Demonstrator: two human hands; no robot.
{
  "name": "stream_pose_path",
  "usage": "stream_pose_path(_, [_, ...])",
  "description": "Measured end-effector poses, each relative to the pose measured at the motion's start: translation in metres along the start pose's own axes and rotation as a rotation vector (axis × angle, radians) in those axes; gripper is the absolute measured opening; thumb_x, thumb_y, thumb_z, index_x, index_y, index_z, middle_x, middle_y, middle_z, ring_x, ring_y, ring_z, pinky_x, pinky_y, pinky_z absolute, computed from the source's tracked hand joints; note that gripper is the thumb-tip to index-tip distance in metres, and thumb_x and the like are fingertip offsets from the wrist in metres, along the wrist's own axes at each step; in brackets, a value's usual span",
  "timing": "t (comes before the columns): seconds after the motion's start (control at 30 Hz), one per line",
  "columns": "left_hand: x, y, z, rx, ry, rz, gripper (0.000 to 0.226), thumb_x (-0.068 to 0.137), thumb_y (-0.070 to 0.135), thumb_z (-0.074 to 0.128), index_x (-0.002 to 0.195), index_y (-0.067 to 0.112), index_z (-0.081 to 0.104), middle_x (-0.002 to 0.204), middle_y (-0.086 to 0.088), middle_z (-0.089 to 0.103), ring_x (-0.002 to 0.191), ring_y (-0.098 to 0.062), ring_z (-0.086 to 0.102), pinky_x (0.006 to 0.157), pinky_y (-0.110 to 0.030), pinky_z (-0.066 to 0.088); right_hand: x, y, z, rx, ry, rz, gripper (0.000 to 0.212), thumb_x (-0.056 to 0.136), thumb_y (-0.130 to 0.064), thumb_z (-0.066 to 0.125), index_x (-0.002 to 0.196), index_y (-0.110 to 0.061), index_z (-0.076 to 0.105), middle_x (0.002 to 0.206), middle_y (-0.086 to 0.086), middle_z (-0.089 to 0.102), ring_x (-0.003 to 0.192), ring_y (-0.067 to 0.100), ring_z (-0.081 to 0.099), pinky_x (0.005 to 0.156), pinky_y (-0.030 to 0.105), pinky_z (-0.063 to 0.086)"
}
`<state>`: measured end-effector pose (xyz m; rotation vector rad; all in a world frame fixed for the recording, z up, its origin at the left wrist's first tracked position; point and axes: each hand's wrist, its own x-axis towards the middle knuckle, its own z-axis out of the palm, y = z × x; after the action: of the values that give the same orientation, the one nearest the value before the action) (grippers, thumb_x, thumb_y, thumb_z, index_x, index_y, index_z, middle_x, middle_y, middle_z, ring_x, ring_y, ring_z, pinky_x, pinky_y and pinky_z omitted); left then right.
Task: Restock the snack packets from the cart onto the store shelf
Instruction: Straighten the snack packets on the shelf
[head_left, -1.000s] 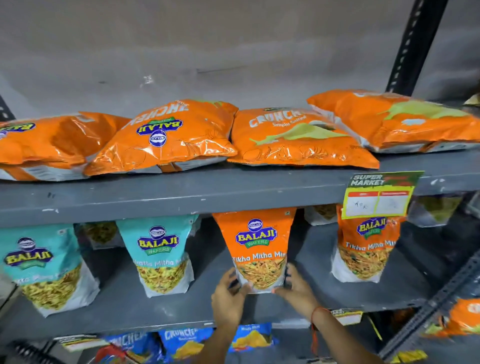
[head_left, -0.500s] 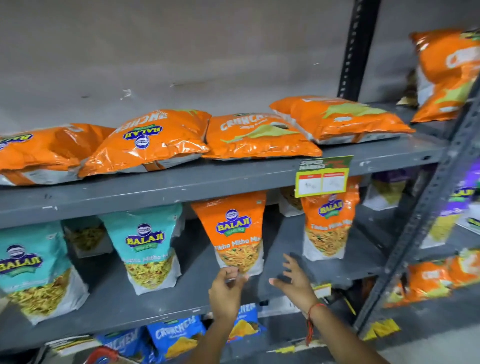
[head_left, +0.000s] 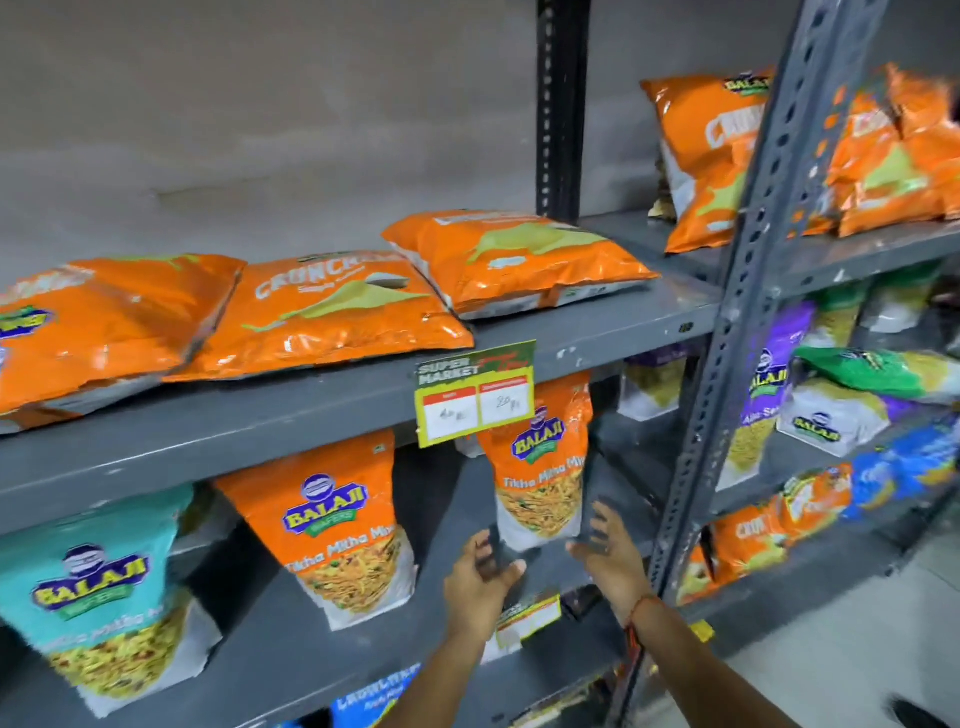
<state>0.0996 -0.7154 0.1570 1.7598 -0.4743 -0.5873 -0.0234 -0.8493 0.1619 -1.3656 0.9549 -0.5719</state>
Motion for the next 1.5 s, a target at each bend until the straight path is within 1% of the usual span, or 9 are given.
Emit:
stream_pose_path(0.07, [0.015, -0.001, 0.018, -0.004, -0.031, -0.028, 0.071, 0.072, 0.014, 0.080, 0.134, 0.013, 0.045, 0.115, 0.000, 0.053, 0.101, -0.016, 0.057, 0.094, -0.032, 0.047, 0.026, 0.009, -0.010, -0.047, -0.074, 0.039, 0.083, 0.083, 0.001, 0.066, 0.149, -0.013, 0.018, 0.137, 0.011, 0.038, 0.124, 0.030, 0.043, 0.106, 0.033, 0.037])
stream_pose_path(0.1, [0.019, -0.001, 0.023, -0.008, -0.037, -0.038, 0.073, 0.073, 0.014, 0.079, 0.136, 0.014, 0.042, 0.117, 0.001, 0.052, 0.103, -0.017, 0.056, 0.097, -0.035, 0.047, 0.035, 0.012, -0.012, -0.075, -0.104, 0.052, 0.086, 0.082, -0.001, 0.068, 0.149, -0.015, 0.016, 0.134, 0.008, 0.038, 0.119, 0.025, 0.043, 0.081, 0.061, 0.018])
stream_pose_path(0.13, [0.022, -0.001, 0.026, -0.014, -0.032, -0.042, 0.071, 0.074, 0.015, 0.079, 0.135, 0.013, 0.043, 0.119, 0.000, 0.054, 0.104, -0.018, 0.056, 0.099, -0.039, 0.048, 0.041, 0.014, -0.013, -0.100, -0.120, 0.051, 0.087, 0.081, -0.004, 0.070, 0.149, -0.018, 0.017, 0.134, 0.005, 0.040, 0.117, 0.020, 0.042, 0.091, 0.047, 0.044])
stream_pose_path(0.27, [0.035, -0.001, 0.041, 0.002, 0.030, -0.034, 0.054, 0.079, 0.019, 0.074, 0.127, 0.013, 0.051, 0.118, -0.006, 0.064, 0.097, -0.017, 0.063, 0.092, -0.040, 0.053, 0.070, 0.017, -0.017, -0.165, -0.204, 0.033, 0.083, 0.080, -0.016, 0.073, 0.146, -0.029, 0.023, 0.135, -0.006, 0.045, 0.124, 0.017, 0.044, 0.106, 0.043, 0.038])
stream_pose_path(0.53, [0.039, -0.004, 0.045, 0.020, 0.077, -0.005, 0.041, 0.080, 0.023, 0.073, 0.118, 0.023, 0.056, 0.110, 0.005, 0.066, 0.088, 0.001, 0.062, 0.076, -0.013, 0.050, 0.078, 0.015, -0.019, -0.193, -0.249, -0.071, 0.053, 0.075, -0.009, 0.075, 0.107, -0.044, 0.052, 0.105, -0.027, 0.062, 0.096, -0.015, 0.059, 0.063, -0.003, 0.043])
stream_pose_path(0.6, [0.032, -0.005, 0.043, 0.006, 0.077, -0.003, 0.046, 0.079, 0.025, 0.073, 0.122, 0.023, 0.055, 0.110, 0.008, 0.063, 0.088, 0.003, 0.061, 0.072, -0.006, 0.048, 0.073, 0.014, -0.019, -0.163, -0.228, -0.074, 0.067, 0.075, -0.006, 0.075, 0.122, -0.040, 0.042, 0.109, -0.022, 0.059, 0.097, -0.008, 0.059, 0.067, 0.003, 0.047])
stream_pose_path(0.77, [-0.003, -0.009, 0.018, -0.093, 0.135, -0.042, 0.054, 0.081, 0.019, 0.072, 0.130, 0.015, 0.050, 0.119, -0.002, 0.055, 0.106, -0.017, 0.057, 0.092, -0.031, 0.048, 0.039, 0.018, -0.006, -0.091, 0.008, -0.046, 0.089, 0.077, -0.007, 0.075, 0.147, -0.013, 0.021, 0.137, 0.010, 0.044, 0.118, 0.025, 0.051, 0.094, 0.038, 0.044])
stream_pose_path(1.0, [-0.088, -0.005, -0.105, -0.142, 0.373, 0.110, 0.040, 0.081, 0.012, 0.072, 0.116, 0.024, 0.057, 0.109, -0.003, 0.066, 0.098, -0.020, 0.065, 0.094, -0.041, 0.052, -0.049, 0.006, 0.072, -0.069, 0.176, -0.134, 0.072, 0.080, -0.012, 0.071, 0.141, -0.005, 0.034, 0.129, 0.017, 0.051, 0.117, 0.030, 0.052, 0.090, 0.028, 0.040])
stream_pose_path(1.5, [-0.239, -0.026, -0.461, -0.016, 0.927, 0.079, 0.050, 0.078, 0.016, 0.074, 0.124, 0.013, 0.055, 0.120, -0.012, 0.064, 0.096, -0.020, 0.062, 0.094, -0.040, 0.050, -0.273, -0.020, 0.370, -0.171, -0.594, -0.369, 0.056, 0.079, -0.015, 0.072, 0.129, -0.016, 0.048, 0.124, 0.007, 0.054, 0.117, 0.023, 0.052, 0.104, 0.042, 0.043])
